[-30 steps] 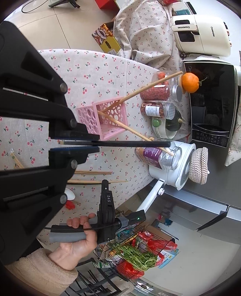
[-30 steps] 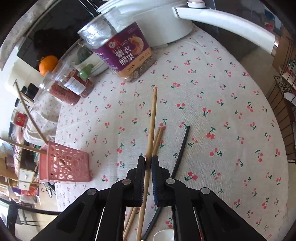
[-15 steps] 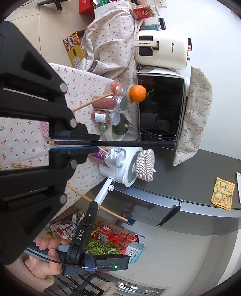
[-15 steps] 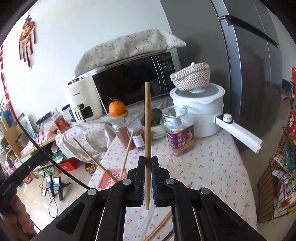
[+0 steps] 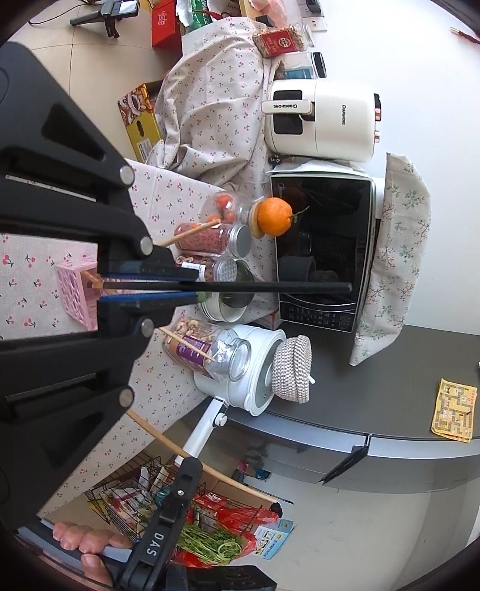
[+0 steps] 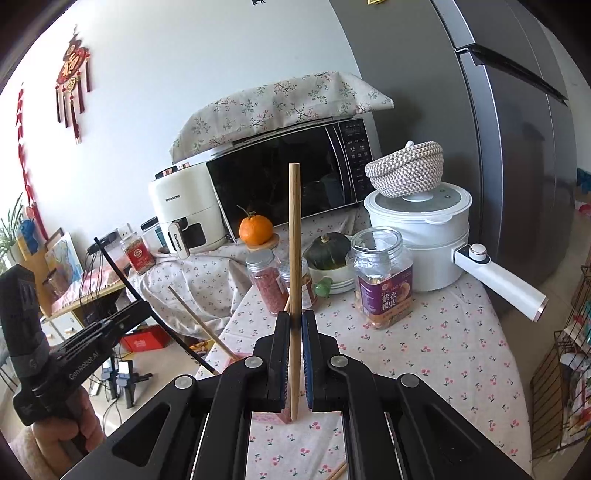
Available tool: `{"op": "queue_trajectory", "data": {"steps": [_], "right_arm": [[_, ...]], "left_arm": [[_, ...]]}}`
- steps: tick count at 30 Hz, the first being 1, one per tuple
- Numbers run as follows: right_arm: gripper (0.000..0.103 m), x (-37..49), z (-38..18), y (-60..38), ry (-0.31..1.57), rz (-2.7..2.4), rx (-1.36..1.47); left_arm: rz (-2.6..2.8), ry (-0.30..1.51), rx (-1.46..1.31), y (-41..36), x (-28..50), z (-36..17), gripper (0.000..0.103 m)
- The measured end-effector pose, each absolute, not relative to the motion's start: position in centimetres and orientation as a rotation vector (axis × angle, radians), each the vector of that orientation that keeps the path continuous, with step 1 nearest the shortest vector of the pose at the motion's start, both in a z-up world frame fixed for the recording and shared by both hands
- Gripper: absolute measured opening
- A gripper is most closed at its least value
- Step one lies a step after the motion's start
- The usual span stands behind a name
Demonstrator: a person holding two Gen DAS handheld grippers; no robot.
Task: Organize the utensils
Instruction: 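Lift the black chopstick with the left tool and lower it into the pink holder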
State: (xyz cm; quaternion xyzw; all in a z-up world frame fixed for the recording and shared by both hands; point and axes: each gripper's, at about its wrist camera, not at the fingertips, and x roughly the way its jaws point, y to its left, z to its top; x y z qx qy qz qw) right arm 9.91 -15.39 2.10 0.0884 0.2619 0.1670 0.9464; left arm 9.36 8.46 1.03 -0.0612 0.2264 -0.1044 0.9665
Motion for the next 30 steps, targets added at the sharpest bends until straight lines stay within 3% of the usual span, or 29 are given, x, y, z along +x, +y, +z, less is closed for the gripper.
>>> {"op": "queue_trajectory", "data": {"steps": [13, 14, 17, 20, 24, 30], "right_arm": [[0.006, 10.3, 1.9, -13.8, 0.493, 0.383, 0.177], [0.006, 10.4, 1.9, -13.7, 0.492, 0.386, 0.183], [0.006, 10.7, 2.1, -13.4, 0.482, 0.395, 0.203], [0.006, 11.0, 2.5, -13.1, 0.469, 0.4, 0.227], [0.006, 11.6, 2.6, -12.4, 0.464, 0.404, 0.233], [0.006, 13.4, 1.0, -11.0, 0.522, 0.407, 0.226]], "left_arm": [[-0.21, 0.61, -0.112, 7.5, 13.2, -2.7, 0.006], [-0.211, 0.61, -0.119, 7.5, 13.2, -2.6, 0.01], [-0.186, 0.614, -0.095, 7.3, 12.9, -2.1, 0.037], [-0.168, 0.608, -0.073, 7.4, 12.1, -1.6, 0.045], [-0.138, 0.635, -0.062, 8.2, 10.9, -1.8, 0.07], [-0.095, 0.689, -0.07, 9.6, 10.0, -2.9, 0.083]]}}
